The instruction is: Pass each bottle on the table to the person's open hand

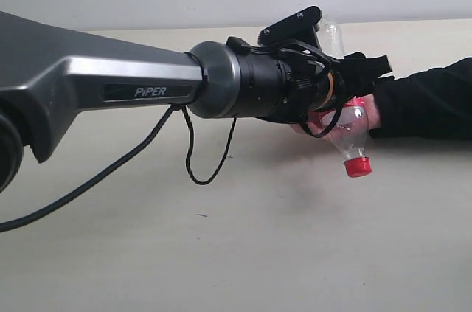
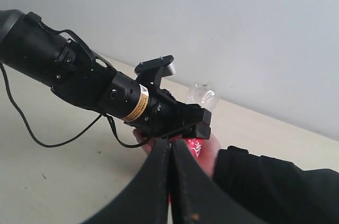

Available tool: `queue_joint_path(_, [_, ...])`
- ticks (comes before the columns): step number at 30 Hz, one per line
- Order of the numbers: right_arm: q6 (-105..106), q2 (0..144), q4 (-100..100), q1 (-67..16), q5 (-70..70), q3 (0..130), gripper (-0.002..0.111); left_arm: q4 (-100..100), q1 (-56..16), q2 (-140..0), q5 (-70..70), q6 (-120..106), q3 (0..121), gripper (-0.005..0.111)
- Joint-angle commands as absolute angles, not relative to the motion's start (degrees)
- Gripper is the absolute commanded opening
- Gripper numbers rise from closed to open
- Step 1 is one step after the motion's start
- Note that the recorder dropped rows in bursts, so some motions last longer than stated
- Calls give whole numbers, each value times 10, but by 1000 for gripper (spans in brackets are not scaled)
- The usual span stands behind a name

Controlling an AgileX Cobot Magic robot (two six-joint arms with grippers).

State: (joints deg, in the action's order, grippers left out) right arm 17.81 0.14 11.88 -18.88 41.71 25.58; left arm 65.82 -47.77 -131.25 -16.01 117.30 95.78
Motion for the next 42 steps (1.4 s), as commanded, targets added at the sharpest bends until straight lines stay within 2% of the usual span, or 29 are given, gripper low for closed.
queue_joint_path(1, [178, 0, 120, -186, 413, 253, 0, 651, -469, -1305, -162, 1169, 961, 68])
queue_joint_path(23, [178, 0, 120, -186, 413, 253, 0, 610, -467, -1283, -211, 1101, 961, 68])
queue_joint_path(37, [178, 0, 120, -186, 413, 253, 0, 579, -467, -1202, -327, 969, 961, 66])
queue_joint_path(39, [178, 0, 120, -186, 413, 253, 0, 579, -467, -1171, -370, 924, 961, 55])
queue_joint_path(40, [178, 0, 120, -186, 413, 253, 0, 566, -467, -1145, -411, 875, 961, 38])
queue_joint_path(41, [178, 0, 120, -186, 413, 253, 0, 546, -467, -1132, -431, 855, 961, 29])
queue_joint_path(42, [178, 0, 120, -186, 413, 253, 0, 507, -466, -1101, -489, 813, 961, 2])
